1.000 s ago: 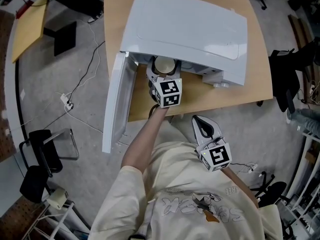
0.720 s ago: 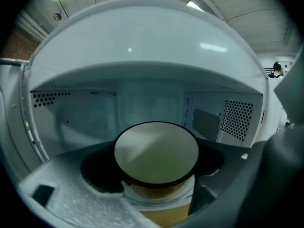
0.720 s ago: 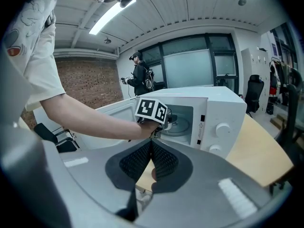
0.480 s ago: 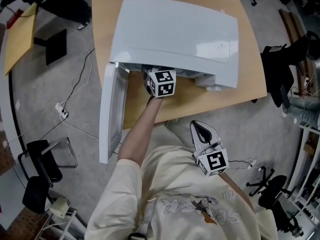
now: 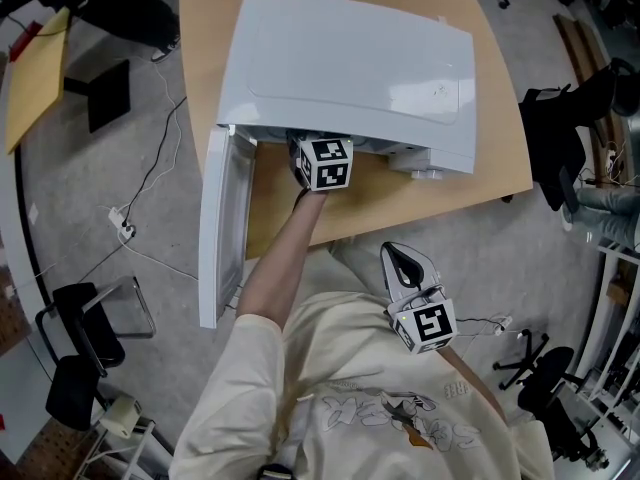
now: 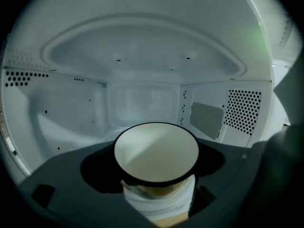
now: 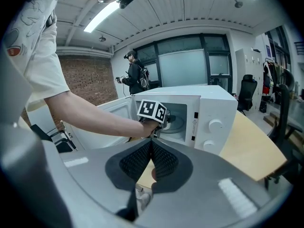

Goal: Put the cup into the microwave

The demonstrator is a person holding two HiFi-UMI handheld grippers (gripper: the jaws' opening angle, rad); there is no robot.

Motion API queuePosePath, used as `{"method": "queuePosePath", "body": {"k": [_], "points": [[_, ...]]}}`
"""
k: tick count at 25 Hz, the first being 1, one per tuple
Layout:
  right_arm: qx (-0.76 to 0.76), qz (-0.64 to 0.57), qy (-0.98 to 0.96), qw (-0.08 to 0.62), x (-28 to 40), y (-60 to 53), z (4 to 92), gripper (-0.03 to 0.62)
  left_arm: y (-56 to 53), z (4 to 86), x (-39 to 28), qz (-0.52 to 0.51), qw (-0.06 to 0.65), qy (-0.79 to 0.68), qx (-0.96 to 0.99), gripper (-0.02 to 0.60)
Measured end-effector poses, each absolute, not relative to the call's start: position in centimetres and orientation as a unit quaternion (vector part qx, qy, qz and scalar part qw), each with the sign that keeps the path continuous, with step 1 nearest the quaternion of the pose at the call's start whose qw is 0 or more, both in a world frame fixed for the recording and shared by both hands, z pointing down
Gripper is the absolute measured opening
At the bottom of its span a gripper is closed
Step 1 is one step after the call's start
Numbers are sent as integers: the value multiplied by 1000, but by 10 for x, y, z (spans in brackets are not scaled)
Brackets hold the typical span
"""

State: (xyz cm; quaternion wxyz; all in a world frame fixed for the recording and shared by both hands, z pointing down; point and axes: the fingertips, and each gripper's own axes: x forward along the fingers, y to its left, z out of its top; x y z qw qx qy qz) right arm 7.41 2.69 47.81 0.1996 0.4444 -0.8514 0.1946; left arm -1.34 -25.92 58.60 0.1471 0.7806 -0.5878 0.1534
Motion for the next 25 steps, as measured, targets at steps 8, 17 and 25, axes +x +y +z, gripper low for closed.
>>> {"method": "queuePosePath", "body": {"k": [8, 17, 25], "points": [[454, 195, -845, 203, 79, 33, 478, 6, -261, 585, -8, 141, 119, -585, 790, 411], [457, 199, -841, 211, 84, 34, 482, 6, -259, 582, -8, 120, 112, -581, 797, 461], [450, 194, -850, 195, 77, 25, 478, 6, -235, 571, -22, 121, 115, -582, 796, 502]]}}
